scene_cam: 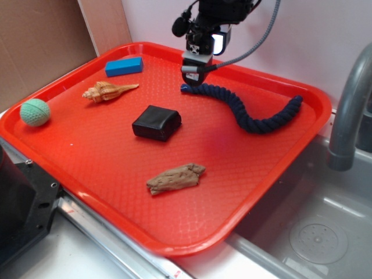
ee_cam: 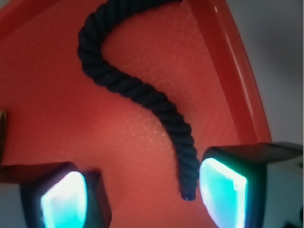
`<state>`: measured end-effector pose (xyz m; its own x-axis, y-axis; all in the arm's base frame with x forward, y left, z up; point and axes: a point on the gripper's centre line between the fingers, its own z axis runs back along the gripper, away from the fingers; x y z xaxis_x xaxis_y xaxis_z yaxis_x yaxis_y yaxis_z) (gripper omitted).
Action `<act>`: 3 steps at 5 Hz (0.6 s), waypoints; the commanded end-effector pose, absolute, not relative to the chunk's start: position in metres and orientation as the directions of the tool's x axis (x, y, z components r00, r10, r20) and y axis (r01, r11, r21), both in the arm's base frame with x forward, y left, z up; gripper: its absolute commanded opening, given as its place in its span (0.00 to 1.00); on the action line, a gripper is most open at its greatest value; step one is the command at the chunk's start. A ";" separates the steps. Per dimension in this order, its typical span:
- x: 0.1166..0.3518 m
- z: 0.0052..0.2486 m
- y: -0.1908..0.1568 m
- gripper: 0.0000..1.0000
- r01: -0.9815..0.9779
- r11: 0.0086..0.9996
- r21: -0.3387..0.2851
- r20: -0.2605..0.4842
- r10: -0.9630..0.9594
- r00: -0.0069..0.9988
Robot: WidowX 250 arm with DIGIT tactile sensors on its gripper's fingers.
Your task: Grab the blue rope.
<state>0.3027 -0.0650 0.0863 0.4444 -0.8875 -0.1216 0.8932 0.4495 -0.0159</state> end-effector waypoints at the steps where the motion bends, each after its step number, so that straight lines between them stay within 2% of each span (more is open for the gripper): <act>1: 0.332 0.064 -0.048 1.00 0.859 0.508 0.062 -0.116 -0.851 0.512; 2: 0.328 0.033 -0.037 1.00 0.856 0.516 0.012 -0.167 -0.843 0.511; 3: 0.314 0.022 -0.034 1.00 0.850 0.527 -0.027 -0.187 -0.838 0.513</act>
<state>0.3235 -0.0289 0.0139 0.4894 -0.8460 -0.2115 0.8580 0.5105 -0.0570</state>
